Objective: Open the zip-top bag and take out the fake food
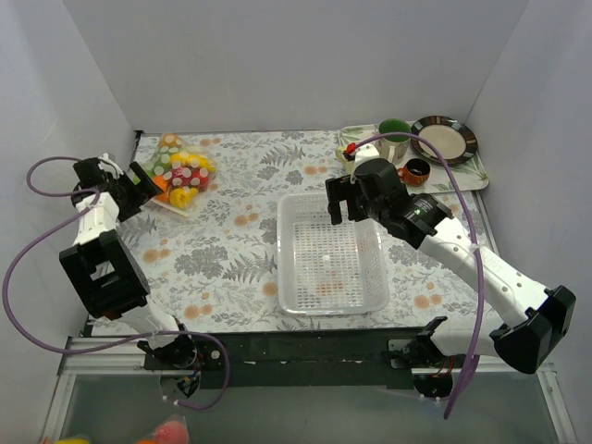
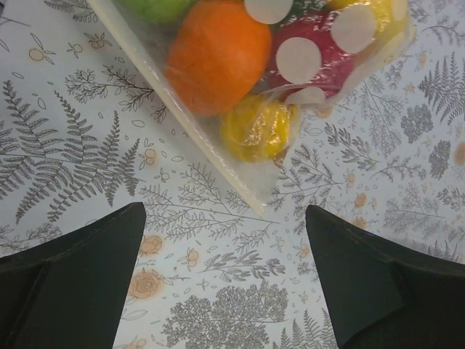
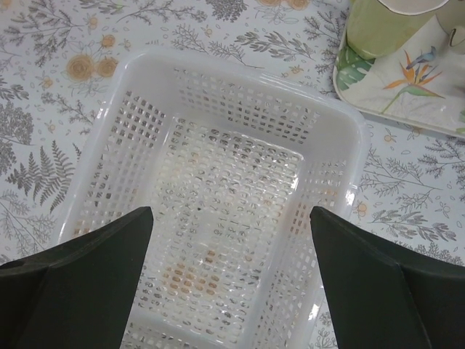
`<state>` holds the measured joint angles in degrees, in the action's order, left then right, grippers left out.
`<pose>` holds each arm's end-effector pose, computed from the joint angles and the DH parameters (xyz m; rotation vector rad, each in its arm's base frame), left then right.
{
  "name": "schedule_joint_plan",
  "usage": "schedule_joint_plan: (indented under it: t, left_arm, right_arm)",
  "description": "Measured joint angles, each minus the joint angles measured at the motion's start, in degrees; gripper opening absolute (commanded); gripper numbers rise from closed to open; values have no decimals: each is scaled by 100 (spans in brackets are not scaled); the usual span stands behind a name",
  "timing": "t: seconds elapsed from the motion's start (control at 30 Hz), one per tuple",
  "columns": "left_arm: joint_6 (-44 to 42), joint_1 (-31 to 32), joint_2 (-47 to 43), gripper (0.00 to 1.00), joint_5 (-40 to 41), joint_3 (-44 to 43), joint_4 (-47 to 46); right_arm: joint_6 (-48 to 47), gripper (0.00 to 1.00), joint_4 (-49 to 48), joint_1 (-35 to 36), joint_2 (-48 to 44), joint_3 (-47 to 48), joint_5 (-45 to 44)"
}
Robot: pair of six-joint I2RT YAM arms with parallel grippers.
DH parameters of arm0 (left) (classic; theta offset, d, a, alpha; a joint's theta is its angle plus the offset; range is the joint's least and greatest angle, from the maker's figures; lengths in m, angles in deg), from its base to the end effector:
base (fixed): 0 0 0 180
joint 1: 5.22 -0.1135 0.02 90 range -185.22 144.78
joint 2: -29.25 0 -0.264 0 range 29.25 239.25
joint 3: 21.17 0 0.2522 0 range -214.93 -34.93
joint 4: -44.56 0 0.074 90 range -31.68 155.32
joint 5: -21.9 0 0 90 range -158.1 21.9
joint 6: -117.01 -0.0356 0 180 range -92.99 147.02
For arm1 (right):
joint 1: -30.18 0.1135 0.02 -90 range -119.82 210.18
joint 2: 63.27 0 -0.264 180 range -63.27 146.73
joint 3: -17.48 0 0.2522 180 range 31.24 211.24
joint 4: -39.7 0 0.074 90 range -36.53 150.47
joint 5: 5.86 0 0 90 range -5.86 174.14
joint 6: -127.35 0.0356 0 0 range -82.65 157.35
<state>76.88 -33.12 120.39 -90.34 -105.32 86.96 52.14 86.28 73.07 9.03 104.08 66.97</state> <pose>0.3114 0.1496 0.2656 -1.3953 2.0132 -0.6436 0.2090 0.1798 0.3696 -0.3422 2.0912 0.2821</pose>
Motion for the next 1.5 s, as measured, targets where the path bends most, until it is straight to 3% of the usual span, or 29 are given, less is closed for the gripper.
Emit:
schedule_joint_plan:
  t: [0.5,0.6,0.63,0.77,1.07,1.17,1.23,1.5]
  left_arm:
    - [804,0,1169,91,151,61,-1082]
    - [907,0,1309,68,153,166,-1316]
    - [944,0,1338,52,149,214,-1377]
    - [1014,0,1604,27,125,188,-1574]
    - [1128,127,2052,24,149,-22,-1799]
    - [1172,269,2052,15,184,-22,-1860]
    - [1191,413,2052,1,199,-22,-1888]
    - [1215,857,2009,0,168,-22,-1934]
  right_arm:
    - [-2,99,-59,26,-129,-448,-50]
    - [-15,99,-92,26,-129,-448,-70]
    - [-22,98,-101,26,-129,-450,-72]
    - [-59,99,-166,26,-131,-518,-107]
    - [-118,98,-219,26,-236,-752,-98]
    - [-114,99,-240,26,-310,-820,-66]
    - [-111,99,-264,26,-348,-833,-46]
    - [-107,99,-385,33,-520,-962,98]
